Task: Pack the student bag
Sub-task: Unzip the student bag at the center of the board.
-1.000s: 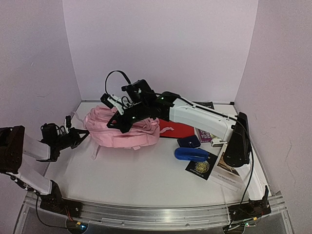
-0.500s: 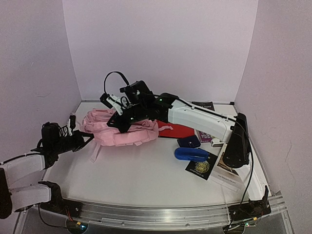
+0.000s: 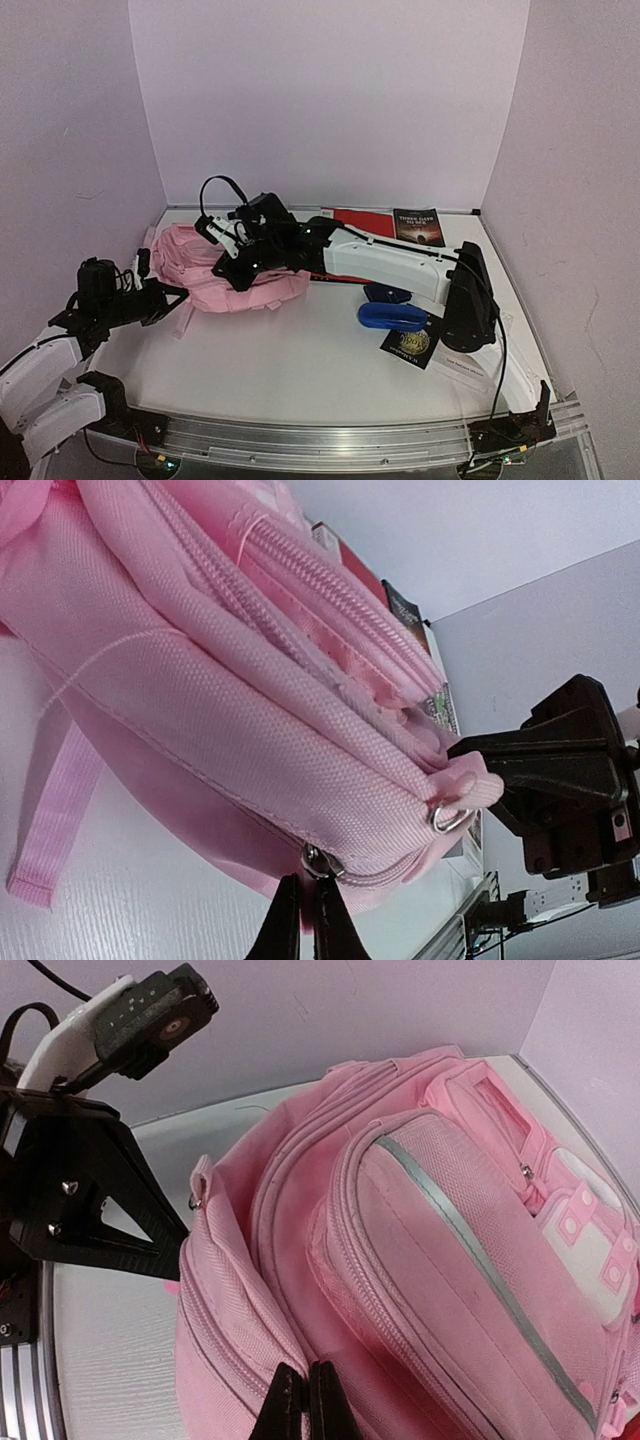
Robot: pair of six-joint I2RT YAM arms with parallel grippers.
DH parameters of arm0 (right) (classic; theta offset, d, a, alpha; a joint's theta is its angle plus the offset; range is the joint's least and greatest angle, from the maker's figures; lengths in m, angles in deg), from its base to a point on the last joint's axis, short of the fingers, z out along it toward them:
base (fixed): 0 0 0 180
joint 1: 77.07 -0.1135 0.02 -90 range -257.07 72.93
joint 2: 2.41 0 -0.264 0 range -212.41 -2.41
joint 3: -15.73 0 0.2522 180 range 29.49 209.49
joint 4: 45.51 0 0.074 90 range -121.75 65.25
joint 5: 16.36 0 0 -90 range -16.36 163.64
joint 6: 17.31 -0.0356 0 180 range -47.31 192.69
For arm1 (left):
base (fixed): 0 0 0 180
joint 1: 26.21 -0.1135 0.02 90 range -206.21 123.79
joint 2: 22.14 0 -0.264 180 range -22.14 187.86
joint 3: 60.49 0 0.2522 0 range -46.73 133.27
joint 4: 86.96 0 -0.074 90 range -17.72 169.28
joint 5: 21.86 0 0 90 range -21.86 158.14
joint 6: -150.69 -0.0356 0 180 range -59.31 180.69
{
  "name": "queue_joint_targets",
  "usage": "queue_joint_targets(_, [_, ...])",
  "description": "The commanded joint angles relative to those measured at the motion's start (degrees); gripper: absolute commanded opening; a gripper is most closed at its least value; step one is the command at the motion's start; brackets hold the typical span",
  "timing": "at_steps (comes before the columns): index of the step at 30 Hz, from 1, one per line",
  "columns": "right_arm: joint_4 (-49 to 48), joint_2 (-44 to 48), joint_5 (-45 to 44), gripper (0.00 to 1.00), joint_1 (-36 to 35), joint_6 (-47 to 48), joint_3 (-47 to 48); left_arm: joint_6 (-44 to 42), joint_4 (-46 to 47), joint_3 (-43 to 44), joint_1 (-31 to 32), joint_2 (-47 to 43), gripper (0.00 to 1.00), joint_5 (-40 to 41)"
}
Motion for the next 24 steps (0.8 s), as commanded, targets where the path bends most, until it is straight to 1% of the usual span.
queue_joint_targets(1, [-7.66, -2.00, -5.95, 0.00, 0.12, -2.01, 2.68, -0.19, 0.22, 4.98, 3.45, 3.53, 0.00, -4.98])
queue_joint_targets(5, [-8.15, -2.92, -7.64, 0.00, -0.52, -1.72, 2.44, 1.23, 2.77, 6.22, 6.61, 3.76, 0.00, -5.33])
queue_joint_targets(9, [-9.05, -3.94, -11.06, 0.00, -0.56, -0.81, 2.50, 0.34, 0.61, 9.11, 9.35, 3.79, 0.00, -4.63])
queue_joint_targets(12, [-9.67, -4.70, -11.92, 0.00, -0.54, -0.93, 3.20, 0.49, 0.28, 9.28, 10.15, 6.23, 0.00, -2.85])
queue_joint_targets(15, [-10.08, -5.38, -12.55, 0.00, -0.56, -1.65, 4.14, 1.73, 3.15, 8.30, 11.15, 11.66, 0.00, -0.72])
queue_joint_targets(18, [-10.33, -5.58, -13.56, 0.00, -0.55, -1.02, 3.73, 3.10, 8.54, 7.52, 12.60, 14.92, 0.00, -2.43])
queue_joint_targets(22, [-10.89, -4.95, -13.78, 0.00, -0.23, 0.76, 1.03, 3.74, 8.55, 8.31, 12.73, 14.14, 0.00, -0.95])
queue_joint_targets(24, [-11.27, -5.21, -13.78, 0.00, -0.05, 0.73, 0.75, 6.51, 12.87, 6.82, 12.76, 14.37, 0.01, -1.74])
